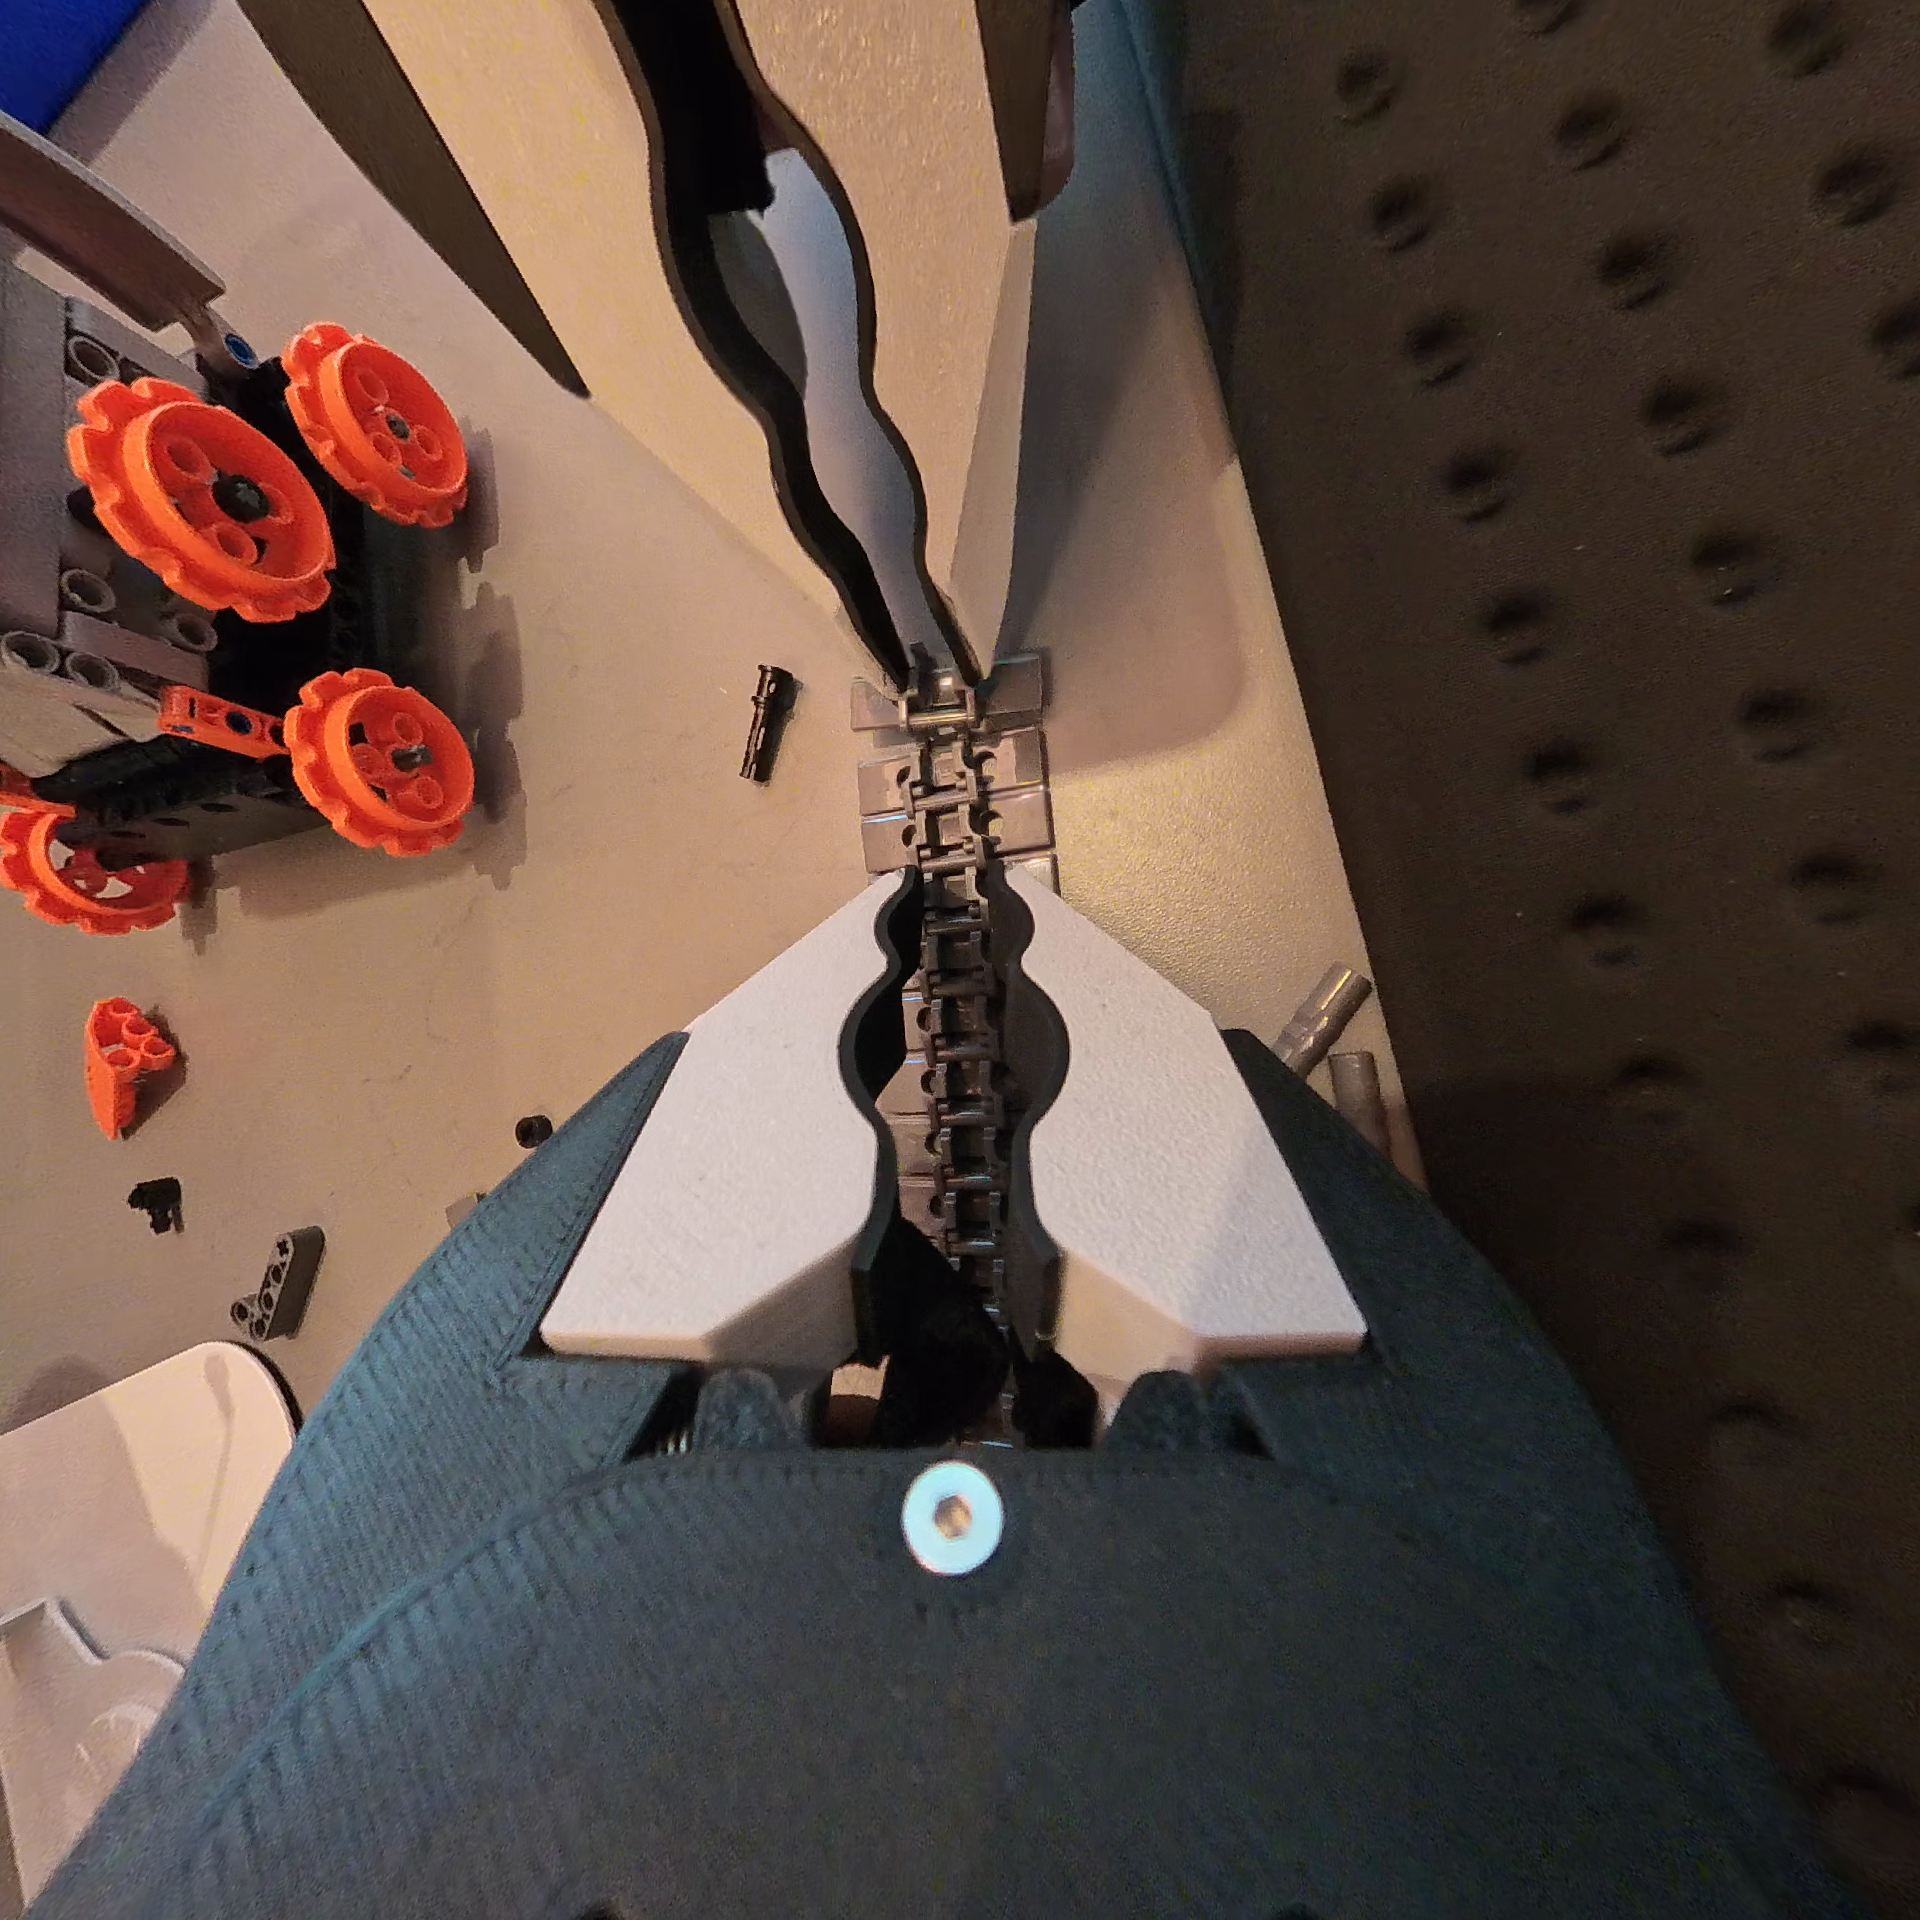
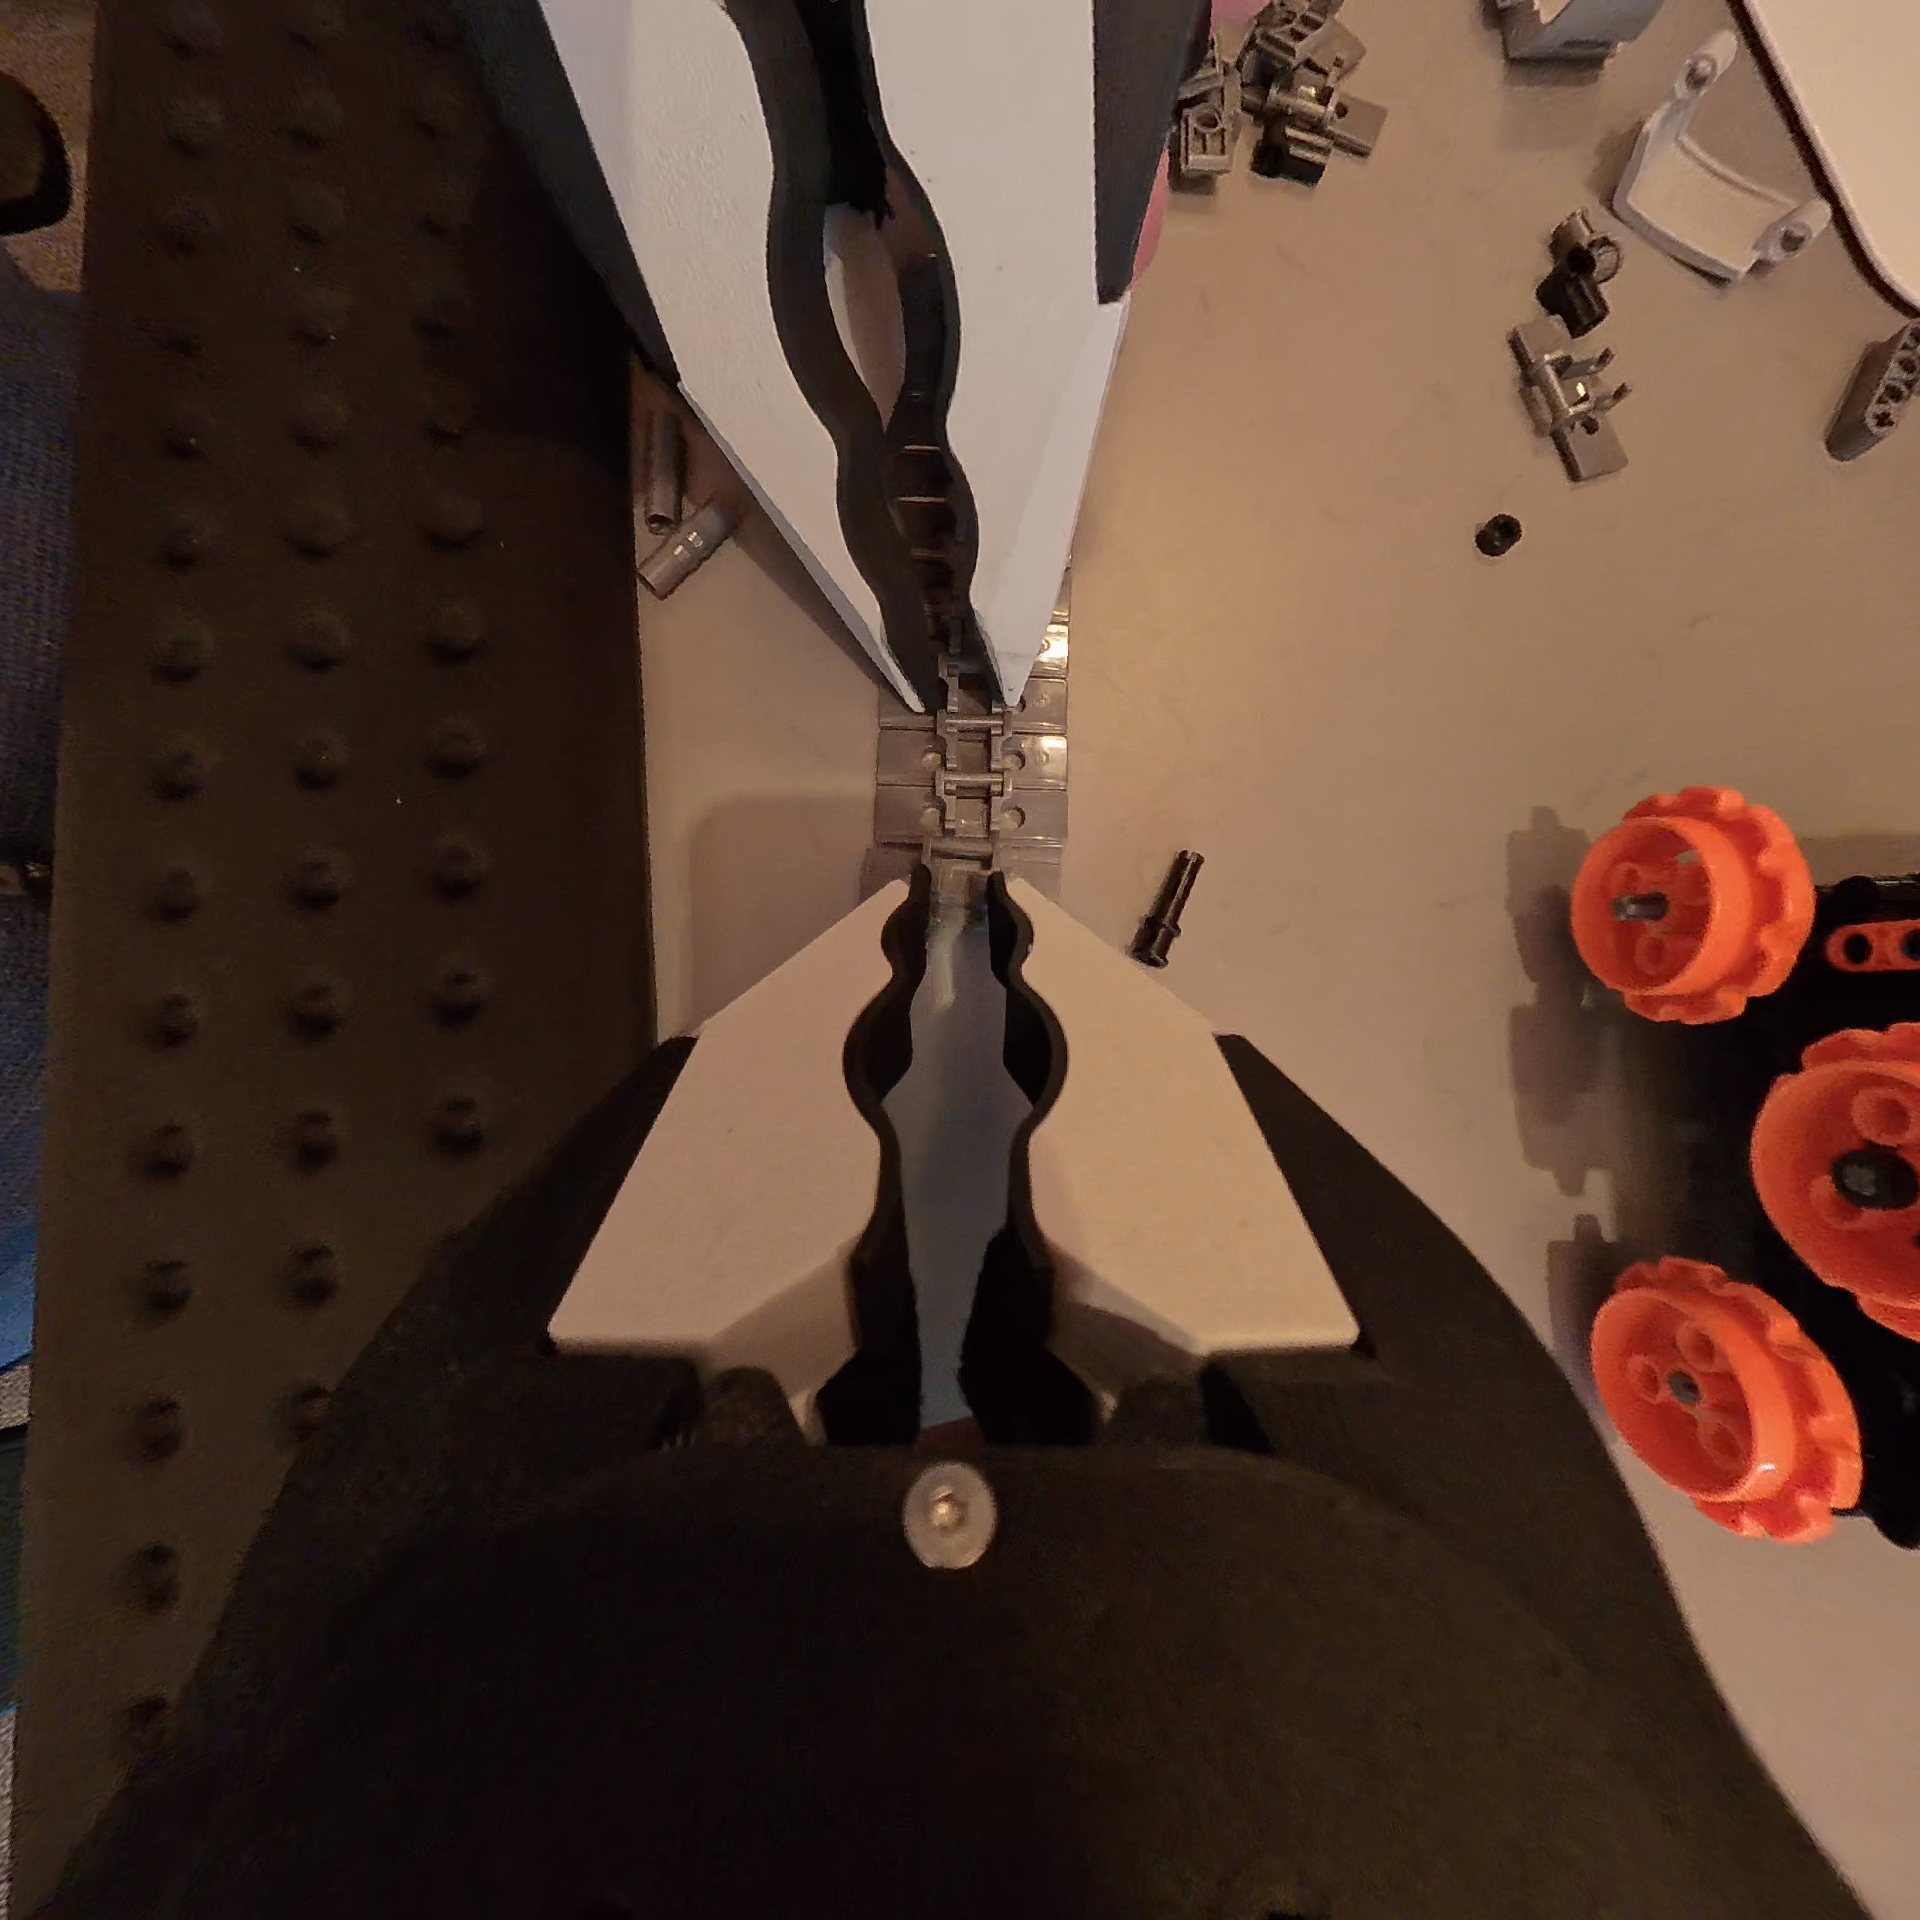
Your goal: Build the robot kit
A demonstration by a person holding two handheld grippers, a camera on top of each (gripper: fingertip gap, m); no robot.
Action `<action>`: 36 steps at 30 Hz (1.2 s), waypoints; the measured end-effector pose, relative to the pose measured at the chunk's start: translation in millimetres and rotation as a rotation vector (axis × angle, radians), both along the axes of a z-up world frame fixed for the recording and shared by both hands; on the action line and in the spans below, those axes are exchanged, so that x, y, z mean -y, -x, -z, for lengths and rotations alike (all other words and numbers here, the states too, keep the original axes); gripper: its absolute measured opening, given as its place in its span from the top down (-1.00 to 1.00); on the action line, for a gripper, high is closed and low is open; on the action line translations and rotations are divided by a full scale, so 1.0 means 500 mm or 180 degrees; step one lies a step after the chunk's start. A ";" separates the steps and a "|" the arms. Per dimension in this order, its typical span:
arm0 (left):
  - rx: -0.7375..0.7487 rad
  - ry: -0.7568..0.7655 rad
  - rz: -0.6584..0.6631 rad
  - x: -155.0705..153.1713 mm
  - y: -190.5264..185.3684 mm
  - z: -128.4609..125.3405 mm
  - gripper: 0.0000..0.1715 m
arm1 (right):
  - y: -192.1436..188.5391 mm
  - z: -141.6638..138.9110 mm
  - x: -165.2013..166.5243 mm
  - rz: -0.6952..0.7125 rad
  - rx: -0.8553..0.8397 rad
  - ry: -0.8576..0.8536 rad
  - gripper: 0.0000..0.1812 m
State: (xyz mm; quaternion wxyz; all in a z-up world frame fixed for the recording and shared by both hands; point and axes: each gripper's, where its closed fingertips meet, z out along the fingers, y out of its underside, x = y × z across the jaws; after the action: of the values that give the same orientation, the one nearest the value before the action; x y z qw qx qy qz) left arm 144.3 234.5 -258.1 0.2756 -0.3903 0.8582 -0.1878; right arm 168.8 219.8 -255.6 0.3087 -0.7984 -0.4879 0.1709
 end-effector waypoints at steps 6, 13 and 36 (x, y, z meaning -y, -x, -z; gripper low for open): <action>-0.0002 -0.0016 0.0017 0.002 0.000 0.000 0.86 | 0.000 0.005 -0.004 0.0027 0.0079 -0.0041 0.89; -0.0002 -0.0029 0.0057 0.005 0.001 -0.001 0.86 | 0.008 -0.029 -0.009 0.0014 -0.0081 -0.0164 1.00; 0.0307 0.0221 0.0037 0.018 -0.026 -0.042 0.86 | 0.010 -0.029 -0.012 -0.0033 -0.0106 0.0016 1.00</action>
State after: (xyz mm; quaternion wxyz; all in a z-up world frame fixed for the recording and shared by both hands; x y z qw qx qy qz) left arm 157.3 225.6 -237.2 0.3019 -0.3852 0.8390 -0.2377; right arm 163.8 225.6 -241.3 0.3139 -0.7937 -0.4864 0.1870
